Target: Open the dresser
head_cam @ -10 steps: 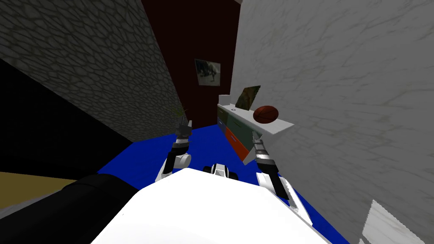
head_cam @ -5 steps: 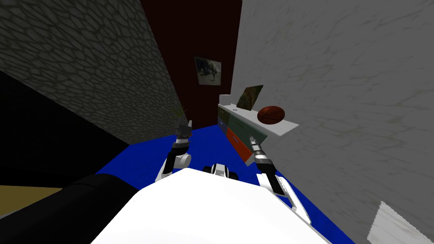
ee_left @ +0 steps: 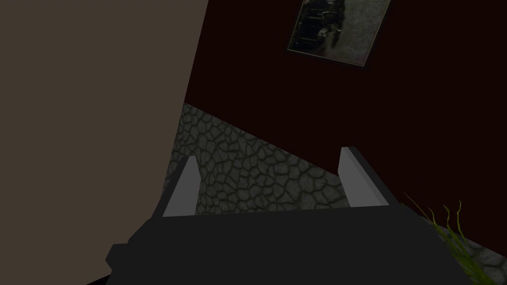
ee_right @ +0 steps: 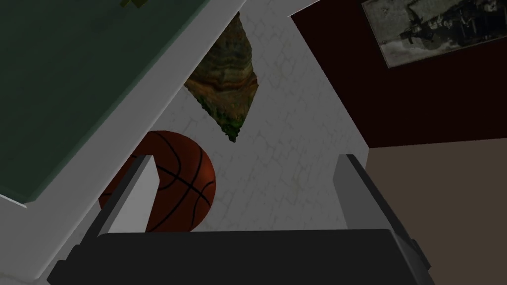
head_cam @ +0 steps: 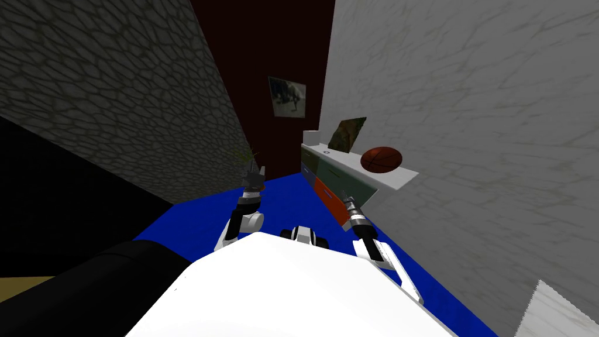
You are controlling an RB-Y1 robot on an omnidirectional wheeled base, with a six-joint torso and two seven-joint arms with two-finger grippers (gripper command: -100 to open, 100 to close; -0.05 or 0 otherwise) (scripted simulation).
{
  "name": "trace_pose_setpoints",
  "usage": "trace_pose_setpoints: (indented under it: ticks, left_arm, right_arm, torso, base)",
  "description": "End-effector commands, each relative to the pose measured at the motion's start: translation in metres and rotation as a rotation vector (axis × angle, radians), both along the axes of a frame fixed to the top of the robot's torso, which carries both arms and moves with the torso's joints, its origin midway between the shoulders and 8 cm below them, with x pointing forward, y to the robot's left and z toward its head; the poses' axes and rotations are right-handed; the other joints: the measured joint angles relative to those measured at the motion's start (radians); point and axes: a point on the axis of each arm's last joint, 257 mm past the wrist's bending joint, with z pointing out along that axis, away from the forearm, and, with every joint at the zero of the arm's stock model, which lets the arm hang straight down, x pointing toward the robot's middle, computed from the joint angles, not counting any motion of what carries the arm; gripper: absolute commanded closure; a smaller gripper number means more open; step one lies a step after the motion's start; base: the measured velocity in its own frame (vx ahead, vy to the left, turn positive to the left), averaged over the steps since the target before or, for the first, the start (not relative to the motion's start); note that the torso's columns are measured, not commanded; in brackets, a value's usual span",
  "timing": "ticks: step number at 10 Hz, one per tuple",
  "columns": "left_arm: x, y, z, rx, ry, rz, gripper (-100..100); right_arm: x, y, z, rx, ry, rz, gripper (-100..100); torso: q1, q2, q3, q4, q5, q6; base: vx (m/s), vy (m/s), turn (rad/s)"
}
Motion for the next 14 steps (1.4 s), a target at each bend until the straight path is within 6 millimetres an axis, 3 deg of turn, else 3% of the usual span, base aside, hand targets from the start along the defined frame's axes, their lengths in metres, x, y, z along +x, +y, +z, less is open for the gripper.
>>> trace_pose_setpoints:
  ticks: [1,2,3,4,5,6,7,8,13,14]
  left_arm:
    - [0.0,0.0,0.0,0.0,0.0,0.0,0]
    - [0.0,0.0,0.0,0.0,0.0,0.0,0]
    - [0.0,0.0,0.0,0.0,0.0,0.0,0]
    - [0.0,0.0,0.0,0.0,0.0,0.0,0]
    - [0.0,0.0,0.0,0.0,0.0,0.0,0]
    - [0.0,0.0,0.0,0.0,0.0,0.0,0]
    - [0.0,0.0,0.0,0.0,0.0,0.0,0]
    - [0.0,0.0,0.0,0.0,0.0,0.0,0]
    - [0.0,0.0,0.0,0.0,0.0,0.0,0]
    - [0.0,0.0,0.0,0.0,0.0,0.0,0]
  right_arm:
    - [0.001,-0.013,-0.034,-0.12,0.091,-0.044,-100]
    - [0.001,-0.013,-0.034,-0.14,0.09,-0.044,-100]
    - [0.001,-0.023,-0.054,-0.208,0.147,-0.071,-100]
    - [0.001,-0.023,-0.054,-0.224,0.146,-0.072,-100]
    - [0.001,-0.033,-0.072,-0.295,0.198,-0.095,-100]
    - [0.001,-0.034,-0.072,-0.309,0.201,-0.098,-100]
    - [0.0,-0.045,-0.089,-0.382,0.252,-0.121,-100]
    - [0.0,-0.046,-0.089,-0.393,0.254,-0.124,-100]
    - [-0.003,-0.085,-0.128,-0.634,0.4,-0.197,-100]
    - [-0.003,-0.085,-0.128,-0.643,0.399,-0.198,-100]
  torso:
    - [-0.002,0.0,0.0,0.0,0.0,0.0]
    - [-0.001,-0.002,-0.001,-0.001,0.0,0.0]
    - [-0.002,-0.002,-0.001,-0.001,0.0,0.0]
    - [0.0,-0.001,-0.001,0.0,0.0,0.0]
    - [-0.001,0.0,0.0,0.0,0.0,0.0]
    - [0.0,-0.001,0.0,0.0,0.0,0.0]
    - [-0.001,0.0,0.0,0.0,0.0,0.0]
    - [0.0,-0.001,-0.001,0.0,0.0,0.0]
    - [-0.001,-0.001,-0.001,0.0,0.0,0.0]
    - [-0.001,-0.001,-0.001,0.0,0.0,0.0]
  base:
    - [0.075,0.115,-0.044]
    - [0.07,0.101,-0.03]
    - [0.069,0.126,-0.051]
    - [0.05,0.112,-0.032]
    - [0.073,0.127,-0.045]
    - [0.061,0.115,-0.027]
    - [0.078,0.128,-0.037]
    - [0.065,0.1,-0.029]
    - [0.077,0.087,-0.026]
    - [0.078,0.08,-0.012]
